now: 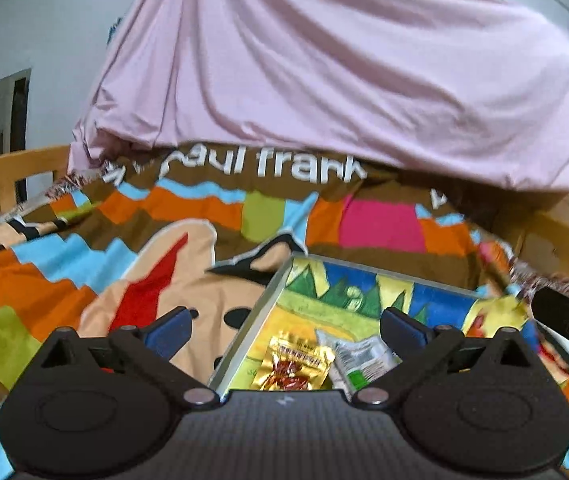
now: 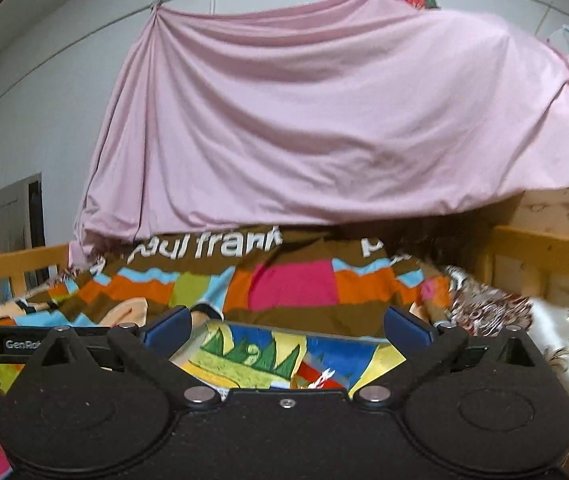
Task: Organize snacks
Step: 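Lower both snacks into the tray and open both tools, then lift both open tools up and away from the tray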
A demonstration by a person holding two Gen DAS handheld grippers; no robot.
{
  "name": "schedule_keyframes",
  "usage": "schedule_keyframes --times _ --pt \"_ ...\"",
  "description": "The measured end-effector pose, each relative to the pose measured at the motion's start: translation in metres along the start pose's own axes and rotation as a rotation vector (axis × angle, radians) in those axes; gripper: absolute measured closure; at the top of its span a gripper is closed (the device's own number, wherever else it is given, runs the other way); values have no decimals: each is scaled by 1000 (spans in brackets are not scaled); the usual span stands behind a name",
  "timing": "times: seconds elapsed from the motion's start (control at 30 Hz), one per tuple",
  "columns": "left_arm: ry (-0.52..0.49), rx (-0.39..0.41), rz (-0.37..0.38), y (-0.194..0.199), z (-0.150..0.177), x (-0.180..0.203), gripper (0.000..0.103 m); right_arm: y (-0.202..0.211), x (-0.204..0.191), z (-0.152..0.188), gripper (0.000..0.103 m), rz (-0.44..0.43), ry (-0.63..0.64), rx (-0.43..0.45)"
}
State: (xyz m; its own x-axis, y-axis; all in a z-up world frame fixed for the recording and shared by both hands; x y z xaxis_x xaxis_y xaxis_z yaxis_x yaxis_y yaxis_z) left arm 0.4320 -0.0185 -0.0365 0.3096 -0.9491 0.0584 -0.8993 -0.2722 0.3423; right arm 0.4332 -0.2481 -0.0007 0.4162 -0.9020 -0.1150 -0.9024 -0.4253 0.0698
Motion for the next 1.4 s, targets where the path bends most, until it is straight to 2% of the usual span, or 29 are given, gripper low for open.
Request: schedule_keyframes --times 0.23,0.57,0.93,1.4 --pt "17 46 24 52 -22 -15 1 51 -14 -28 1 14 -22 44" --pt "23 92 53 118 -26 -40 0 107 -38 -25 1 33 -44 21" --pt "34 48 77 161 13 -61 0 158 -70 8 1 57 -10 -49" --pt "12 -12 75 184 67 -97 0 193 -107 58 1 86 -12 -149"
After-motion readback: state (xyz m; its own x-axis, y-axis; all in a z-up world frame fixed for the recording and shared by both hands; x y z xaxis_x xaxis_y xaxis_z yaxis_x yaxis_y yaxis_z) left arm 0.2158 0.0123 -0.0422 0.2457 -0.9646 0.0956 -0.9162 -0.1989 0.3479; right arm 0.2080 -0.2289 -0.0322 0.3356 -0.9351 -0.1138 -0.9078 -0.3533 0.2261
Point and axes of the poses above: each gripper's, at about its wrist camera, not at the fingertips, and y roughly against the way its jaws point, x to its right, z to its underside, the point moved 7 cm from there along -y, roughly the way its jaws point, and after that the axes turned 9 degrees about -z, right-handed, at the moved point
